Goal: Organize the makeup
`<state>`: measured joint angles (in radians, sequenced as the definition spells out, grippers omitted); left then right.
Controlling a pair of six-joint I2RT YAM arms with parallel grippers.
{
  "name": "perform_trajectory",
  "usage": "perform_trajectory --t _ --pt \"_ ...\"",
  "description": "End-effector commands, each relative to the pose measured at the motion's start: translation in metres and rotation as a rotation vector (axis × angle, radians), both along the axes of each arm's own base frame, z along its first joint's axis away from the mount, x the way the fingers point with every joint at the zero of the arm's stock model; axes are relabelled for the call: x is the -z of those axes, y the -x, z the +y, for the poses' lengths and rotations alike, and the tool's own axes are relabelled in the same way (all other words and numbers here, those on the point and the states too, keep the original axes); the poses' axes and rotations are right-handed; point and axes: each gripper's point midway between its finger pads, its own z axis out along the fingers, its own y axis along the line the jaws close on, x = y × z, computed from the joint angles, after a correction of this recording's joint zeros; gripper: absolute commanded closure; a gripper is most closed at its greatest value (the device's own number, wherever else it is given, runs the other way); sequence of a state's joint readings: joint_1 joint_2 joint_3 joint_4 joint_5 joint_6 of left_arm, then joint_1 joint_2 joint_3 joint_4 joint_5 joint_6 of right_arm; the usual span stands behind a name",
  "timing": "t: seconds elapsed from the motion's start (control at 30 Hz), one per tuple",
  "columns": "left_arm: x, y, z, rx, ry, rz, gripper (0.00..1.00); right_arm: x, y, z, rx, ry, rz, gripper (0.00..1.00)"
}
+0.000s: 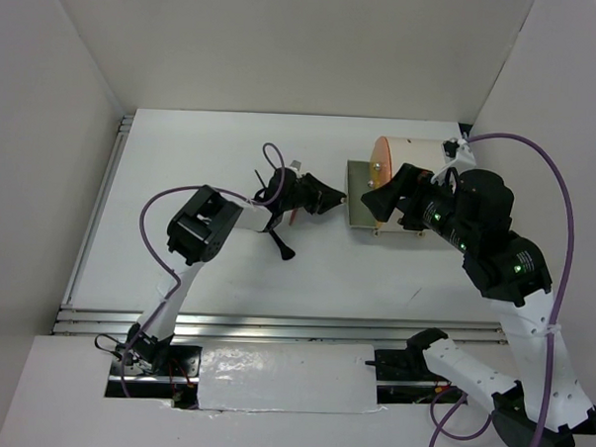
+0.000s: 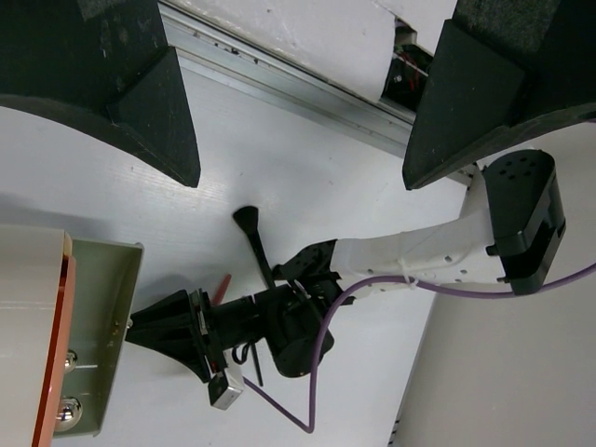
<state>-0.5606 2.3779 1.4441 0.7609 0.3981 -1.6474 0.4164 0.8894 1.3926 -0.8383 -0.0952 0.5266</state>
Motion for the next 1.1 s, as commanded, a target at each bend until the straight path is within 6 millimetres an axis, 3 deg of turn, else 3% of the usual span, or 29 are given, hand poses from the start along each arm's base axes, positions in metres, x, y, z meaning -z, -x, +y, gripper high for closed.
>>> perform_trajectory --t 0.0,0.2,0.27,0.33,0.4,0.43,0.47,0.53,0.63,0.67,0.77,0.83,0.87,0.93,0.97,1.0,1.03,1.07 --pt "-0.031 -0.010 0.016 -0.029 -0.002 -0.092 0.88 -0.009 0.001 0.003 -0.016 -0.018 -0.044 0.03" --pt "-0.037 -0.009 0.027 -0.045 -0.004 -0.100 0.87 -0.010 0.001 0.003 -0.016 -0.027 -0.044 0.03" --pt "-0.036 -0.008 0.029 -0.049 -0.008 -0.097 0.80 -0.010 0.001 0.005 -0.022 -0.031 -0.047 0.03" --pt "-0.038 -0.009 0.029 -0.047 -0.010 -0.102 0.65 -0.010 0.001 0.005 -0.023 -0.032 -0.047 0.03" --pt "-0.036 -0.007 0.031 -0.052 -0.020 -0.092 0.57 -0.009 0.001 0.005 -0.023 -0.030 -0.044 0.03" --pt "-0.041 -0.008 0.033 -0.062 -0.016 -0.103 0.45 -0.009 0.002 0.005 -0.023 -0.032 -0.045 0.03" --pt "-0.039 -0.006 0.036 -0.069 -0.019 -0.095 0.39 -0.009 0.002 0.005 -0.023 -0.030 -0.042 0.03" --pt "-0.048 -0.006 0.040 -0.083 -0.013 -0.107 0.21 -0.009 0.003 0.004 -0.022 -0.031 -0.045 0.03" --pt "-0.069 -0.010 0.049 -0.098 -0.023 -0.145 0.04 -0.009 0.002 0.004 -0.020 -0.031 -0.047 0.03" --pt "-0.085 -0.010 0.051 -0.100 -0.022 -0.169 0.02 -0.009 0.002 0.004 -0.021 -0.032 -0.046 0.03" --pt "-0.103 -0.020 0.066 -0.119 -0.091 -0.189 0.01 -0.007 0.000 0.006 -0.022 -0.038 -0.041 0.03" --pt "-0.135 -0.028 0.084 -0.148 -0.173 -0.254 0.01 -0.009 -0.001 0.008 -0.029 -0.045 -0.044 0.03" --pt "-0.114 -0.025 0.100 -0.169 -0.300 -0.151 0.01 -0.008 -0.001 0.009 -0.033 -0.047 -0.043 0.03" --pt "-0.149 -0.028 0.128 -0.217 -0.475 -0.203 0.01 -0.009 -0.002 0.011 -0.038 -0.054 -0.046 0.03" --pt "-0.118 -0.010 0.166 -0.276 -0.694 -0.031 0.01 -0.007 -0.003 0.011 -0.039 -0.054 -0.043 0.03" --pt "-0.115 -0.002 0.188 -0.317 -0.797 0.031 0.01 -0.007 -0.003 0.012 -0.041 -0.057 -0.043 0.03" --pt "-0.125 0.001 0.210 -0.374 -0.861 0.080 0.01 -0.004 -0.006 0.013 -0.041 -0.055 -0.035 0.03" --pt "-0.105 0.029 0.245 -0.411 -1.000 0.236 0.01 -0.004 -0.006 0.014 -0.042 -0.058 -0.036 0.03"
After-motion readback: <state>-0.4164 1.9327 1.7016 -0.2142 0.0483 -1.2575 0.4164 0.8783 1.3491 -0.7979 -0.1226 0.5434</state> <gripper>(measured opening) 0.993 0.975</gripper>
